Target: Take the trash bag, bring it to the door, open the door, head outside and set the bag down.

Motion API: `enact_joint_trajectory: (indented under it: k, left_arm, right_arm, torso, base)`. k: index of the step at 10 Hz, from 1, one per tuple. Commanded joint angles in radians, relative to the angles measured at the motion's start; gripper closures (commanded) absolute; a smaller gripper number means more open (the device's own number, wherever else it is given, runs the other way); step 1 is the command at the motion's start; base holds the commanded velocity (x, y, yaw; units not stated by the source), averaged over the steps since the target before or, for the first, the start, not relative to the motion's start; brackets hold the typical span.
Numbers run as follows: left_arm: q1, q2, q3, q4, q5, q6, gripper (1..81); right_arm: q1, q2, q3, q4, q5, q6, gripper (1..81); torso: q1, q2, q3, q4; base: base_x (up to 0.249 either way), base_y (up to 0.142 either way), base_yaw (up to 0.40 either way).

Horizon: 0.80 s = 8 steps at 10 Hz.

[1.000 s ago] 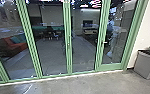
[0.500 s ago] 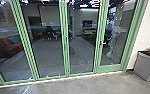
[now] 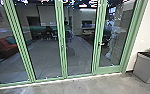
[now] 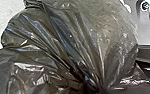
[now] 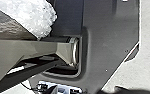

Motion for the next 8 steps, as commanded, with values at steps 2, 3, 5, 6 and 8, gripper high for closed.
enact_joint_trajectory:
  k: [2, 3, 5, 6, 8]
  left_arm:
    - [-0.048, -0.001, 0.003, 0.005, 0.072, 0.010, 81.1]
    - [-0.048, -0.001, 0.003, 0.005, 0.072, 0.010, 81.1]
    - [-0.048, -0.001, 0.003, 0.005, 0.072, 0.010, 81.1]
    - [-0.048, -0.003, 0.003, 0.005, 0.072, 0.010, 81.1]
    - [-0.048, -0.004, 0.003, 0.005, 0.072, 0.010, 81.1]
  right_arm:
    - [0.042, 0.010, 0.010, -0.007, -0.064, -0.005, 1.0]
    - [0.043, 0.010, 0.010, -0.007, -0.064, -0.005, 1.0]
    - [0.043, 0.010, 0.010, -0.007, -0.064, -0.005, 1.0]
    - [0.043, 0.010, 0.010, -0.007, -0.064, -0.005, 1.0]
    - [0.043, 0.010, 0.009, -0.009, -0.064, -0.005, 1.0]
  torso:
    - [0.000, 0.000, 0.000, 0.000]
    - [0.000, 0.000, 0.000, 0.000]
    - [0.000, 0.000, 0.000, 0.000]
    - [0.000, 0.000, 0.000, 0.000]
    - [0.000, 0.000, 0.000, 0.000]
  base:
    - [0.150, -0.121, 0.000]
    - [0.149, -0.103, 0.000]
    - [0.149, -0.100, 0.000]
    - [0.149, -0.100, 0.000]
    - [0.149, -0.100, 0.000]
